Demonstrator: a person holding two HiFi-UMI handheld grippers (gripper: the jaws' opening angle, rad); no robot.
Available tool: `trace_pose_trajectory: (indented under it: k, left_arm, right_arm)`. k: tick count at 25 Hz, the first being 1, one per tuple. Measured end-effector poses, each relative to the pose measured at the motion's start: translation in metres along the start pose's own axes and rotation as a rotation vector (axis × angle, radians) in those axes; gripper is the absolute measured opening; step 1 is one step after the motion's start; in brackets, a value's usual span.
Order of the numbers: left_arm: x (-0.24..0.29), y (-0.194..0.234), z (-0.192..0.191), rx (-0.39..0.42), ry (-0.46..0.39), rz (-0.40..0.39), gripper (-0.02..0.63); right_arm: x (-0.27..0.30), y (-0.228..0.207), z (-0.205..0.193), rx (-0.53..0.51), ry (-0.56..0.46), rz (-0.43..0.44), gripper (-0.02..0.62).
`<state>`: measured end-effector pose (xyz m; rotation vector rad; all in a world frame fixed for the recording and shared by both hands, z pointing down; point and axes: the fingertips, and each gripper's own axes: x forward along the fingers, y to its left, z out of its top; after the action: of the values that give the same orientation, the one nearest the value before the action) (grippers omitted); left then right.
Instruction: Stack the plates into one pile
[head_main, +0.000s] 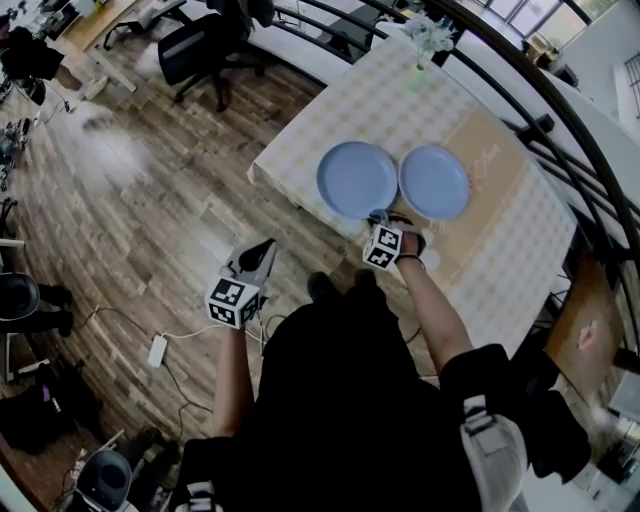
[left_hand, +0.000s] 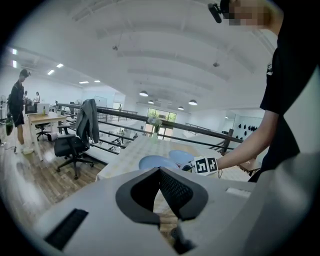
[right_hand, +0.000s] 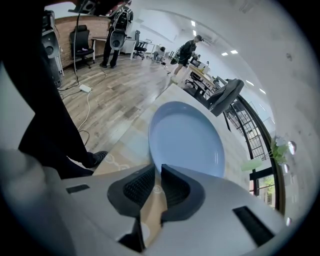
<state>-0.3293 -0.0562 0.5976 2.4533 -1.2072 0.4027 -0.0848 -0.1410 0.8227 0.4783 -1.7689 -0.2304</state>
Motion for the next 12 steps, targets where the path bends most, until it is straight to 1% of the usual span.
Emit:
trace_pose_trajectory:
  k: [3,4,9,12]
  left_arm:
    - [-0.007,0.007,-0.005,-0.007,0.001,0.009,0.0]
    - [-0.008,0.009,-0.006,-0.008,0.001,0.011,0.0]
    - [-0.01,0.012,-0.004,-0.007,-0.002,0.002,0.0]
    - [-0.008,0.013,-0.003,-0.004,-0.004,-0.004,0.0]
  right_arm:
    - [-0.001,0.003,0.002,-0.007,-0.003,0.006,0.046]
    - [-0.001,0.004,0.003,-0.008,-0.004,0.008,0.058]
    - [0.0,0.007,0.012,-0.016,-0.013,0.015,0.061]
    - [0.005,0.008,0.015,-0.043,-0.008,0.023,0.061]
